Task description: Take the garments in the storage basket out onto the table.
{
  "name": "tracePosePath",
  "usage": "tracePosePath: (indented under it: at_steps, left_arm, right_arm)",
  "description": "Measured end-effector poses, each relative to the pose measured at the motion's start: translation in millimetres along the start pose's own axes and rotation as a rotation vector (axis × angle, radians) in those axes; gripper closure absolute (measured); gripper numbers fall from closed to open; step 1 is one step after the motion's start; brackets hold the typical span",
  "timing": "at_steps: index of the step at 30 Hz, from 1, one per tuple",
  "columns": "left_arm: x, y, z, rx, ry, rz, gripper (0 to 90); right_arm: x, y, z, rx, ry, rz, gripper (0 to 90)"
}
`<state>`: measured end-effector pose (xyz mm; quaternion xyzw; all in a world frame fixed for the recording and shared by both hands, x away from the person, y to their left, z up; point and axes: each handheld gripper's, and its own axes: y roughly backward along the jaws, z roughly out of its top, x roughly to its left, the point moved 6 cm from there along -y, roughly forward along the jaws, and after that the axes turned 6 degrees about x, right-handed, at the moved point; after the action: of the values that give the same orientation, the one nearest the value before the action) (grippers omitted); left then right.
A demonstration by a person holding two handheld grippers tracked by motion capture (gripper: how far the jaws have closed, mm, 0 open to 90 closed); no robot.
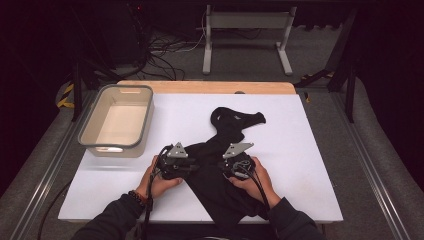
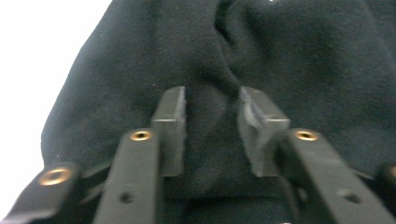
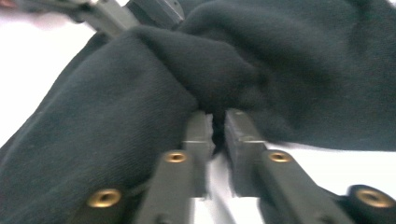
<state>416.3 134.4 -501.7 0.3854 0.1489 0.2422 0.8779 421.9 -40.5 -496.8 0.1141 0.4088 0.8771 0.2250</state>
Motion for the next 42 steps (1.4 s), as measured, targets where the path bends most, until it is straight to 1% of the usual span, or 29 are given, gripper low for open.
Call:
tracePosePath:
  at_steps: [1,2,5,7,8,12,13,15,16,18,19,20,22,23,24,25,26,27,28,29,31,32,33,34,35,36,38,41,42]
  left_arm:
    - [-0.6,1.5,0.0,0.003,-0.015,0.001,81.4]
    - [-0.9,2.8,0.2,0.007,-0.025,0.007,85.4]
    - [-2.8,10.5,2.0,-0.004,-0.051,0.019,87.6]
    - [-4.1,18.9,5.7,-0.036,-0.056,0.018,87.8]
    - [-4.6,22.2,7.3,-0.051,-0.057,0.019,87.9]
    - [-12.0,39.0,15.7,-0.127,-0.068,0.0,88.0]
    - [-12.0,39.0,15.7,-0.127,-0.068,0.0,88.2]
    - [-13.7,46.6,18.9,-0.15,-0.084,0.025,88.5]
    - [-14.1,49.4,19.2,-0.15,-0.089,0.033,88.6]
    - [-12.9,52.6,18.5,-0.141,-0.103,0.066,88.8]
    - [-11.5,54.3,18.3,-0.14,-0.106,0.082,88.9]
    - [-9.6,57.0,18.3,-0.149,-0.106,0.095,88.9]
    - [-5.5,63.7,19.1,-0.173,-0.097,0.111,89.0]
    - [-4.3,66.4,19.3,-0.18,-0.09,0.115,89.0]
    - [-2.5,69.5,19.4,-0.186,-0.087,0.122,89.1]
    - [-0.5,73.5,18.8,-0.194,-0.083,0.126,89.1]
    - [-0.5,73.5,18.8,-0.194,-0.083,0.126,89.1]
    - [0.8,74.5,17.6,-0.189,-0.079,0.128,89.1]
    - [0.9,74.4,17.0,-0.186,-0.077,0.126,89.1]
    - [0.9,72.2,14.8,-0.164,-0.082,0.105,89.0]
    - [-0.5,69.4,13.3,-0.153,-0.1,0.129,89.0]
    - [-0.9,68.0,12.8,-0.142,-0.108,0.134,89.0]
    - [-0.9,68.0,12.8,-0.142,-0.108,0.134,89.0]
    - [-0.6,67.0,12.4,-0.135,-0.108,0.132,89.0]
    - [0.5,66.0,11.7,-0.131,-0.101,0.13,89.0]
    - [1.0,64.9,11.3,-0.129,-0.098,0.129,89.0]
    - [1.3,63.2,10.7,-0.129,-0.095,0.127,88.9]
    - [2.3,62.9,11.3,-0.138,-0.087,0.115,88.6]
    - [2.3,62.9,11.3,-0.138,-0.087,0.115,88.6]
  right_arm:
    - [0.0,1.3,-0.3,-0.003,0.005,-0.005,89.2]
    - [-0.8,2.2,-0.3,-0.007,0.009,-0.018,89.7]
    - [-4.1,11.6,-2.4,-0.019,0.029,-0.072,90.0]
    - [-9.8,25.6,-3.6,-0.048,0.011,-0.124,90.0]
    - [-14.8,37.5,-4.4,-0.075,-0.002,-0.158,90.0]
    - [-28.3,79.5,-6.8,-0.185,-0.069,-0.234,90.0]
    - [-28.3,79.5,-6.8,-0.185,-0.069,-0.234,90.0]
    - [-34.2,99.2,-7.6,-0.237,-0.092,-0.272,90.0]
    - [-35.9,102.6,-8.4,-0.241,-0.095,-0.279,90.0]
    - [-39.0,99.2,-10.4,-0.226,-0.101,-0.276,90.0]
    - [-41.5,91.1,-11.1,-0.204,-0.102,-0.264,89.7]
    - [-44.1,83.3,-11.4,-0.18,-0.096,-0.255,85.7]
    - [-53.3,65.0,-11.6,-0.115,-0.103,-0.246,67.3]
    - [-59.9,55.9,-12.7,-0.076,-0.097,-0.256,64.2]
    - [-72.7,42.3,-14.7,-0.02,-0.109,-0.252,53.6]
    - [-80.9,36.3,-15.3,-0.003,-0.123,-0.261,49.9]
    - [-80.9,36.3,-15.3,-0.003,-0.123,-0.261,49.9]
    - [-98.3,27.8,-14.7,-0.004,-0.18,-0.279,45.5]
    - [-98.3,27.8,-14.7,-0.004,-0.18,-0.279,45.5]
    - [-106.3,21.8,-12.2,-0.008,-0.212,-0.255,44.8]
    - [-109.8,15.5,-7.8,-0.016,-0.22,-0.243,45.3]
    - [-110.9,11.8,-5.4,-0.01,-0.208,-0.242,47.9]
    - [-111.1,7.8,-3.3,0.001,-0.198,-0.238,54.2]
    - [-111.1,7.8,-3.3,0.001,-0.198,-0.238,54.2]
    - [-112.1,6.5,1.2,-0.022,-0.192,-0.235,77.7]
    - [-112.0,7.6,1.5,-0.025,-0.188,-0.233,80.9]
    - [-110.2,14.5,1.4,-0.045,-0.186,-0.215,84.4]
    - [-107.3,34.7,1.7,-0.059,-0.176,-0.248,84.8]
    - [-107.3,34.7,1.7,-0.059,-0.176,-0.248,84.8]
